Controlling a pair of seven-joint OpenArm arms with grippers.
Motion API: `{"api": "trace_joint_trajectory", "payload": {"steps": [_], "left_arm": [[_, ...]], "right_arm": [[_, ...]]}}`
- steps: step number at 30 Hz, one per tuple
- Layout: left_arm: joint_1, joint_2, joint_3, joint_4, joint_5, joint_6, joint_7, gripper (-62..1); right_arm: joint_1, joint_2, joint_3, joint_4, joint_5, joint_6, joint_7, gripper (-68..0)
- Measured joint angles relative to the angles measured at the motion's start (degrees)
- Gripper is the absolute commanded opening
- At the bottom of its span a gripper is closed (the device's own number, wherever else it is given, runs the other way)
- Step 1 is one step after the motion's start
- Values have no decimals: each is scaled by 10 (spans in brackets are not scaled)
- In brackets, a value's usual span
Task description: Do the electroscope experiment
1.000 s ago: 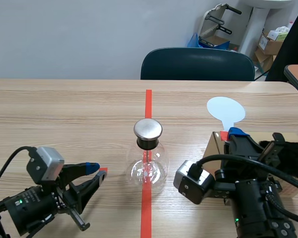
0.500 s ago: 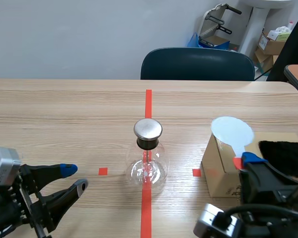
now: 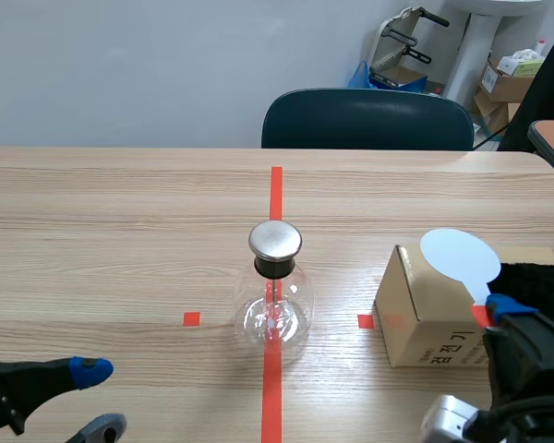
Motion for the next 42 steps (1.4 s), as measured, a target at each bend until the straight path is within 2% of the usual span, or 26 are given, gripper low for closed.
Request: {"api": "trace_joint_trajectory", "payload": {"steps": [5,8,11,15,17,19,21,24,27,30,35,38,42], "left_arm": [[29,-15,0,15,24,17,-7,-232],[40,-15,0,21,29,41,-20,-232],[43,-14,0,28,53,50,-17,-232],[43,-10,0,34,50,54,-15,-232],[43,-10,0,35,61,57,-15,-232],[45,-5,0,39,81,73,-11,-232],[48,10,0,44,85,88,4,-232],[49,27,0,52,103,91,26,-232],[52,26,0,65,102,101,22,-232],[60,22,-1,84,102,119,22,-232],[68,28,-1,107,114,130,54,-232],[67,44,-1,107,113,143,93,-232],[63,54,-1,107,106,158,95,-232]], "right_arm": [[0,-24,16,-47,0,2,33,-656],[0,-25,15,-53,0,2,38,-656],[1,-26,15,-59,0,2,46,-656],[10,-26,15,-79,0,0,54,-656],[14,-26,15,-89,-1,-1,54,-656],[19,-26,15,-96,-7,-1,54,-656],[20,-26,15,-96,-9,-4,55,-655],[21,-26,15,-96,-9,-5,54,-655],[21,-26,15,-96,-9,-5,54,-642],[21,-26,15,-96,-9,-4,54,-552],[20,-26,15,-96,-9,0,53,-332],[20,-26,15,-96,-9,0,53,-249],[20,-26,15,-96,-9,0,53,-120]]}}
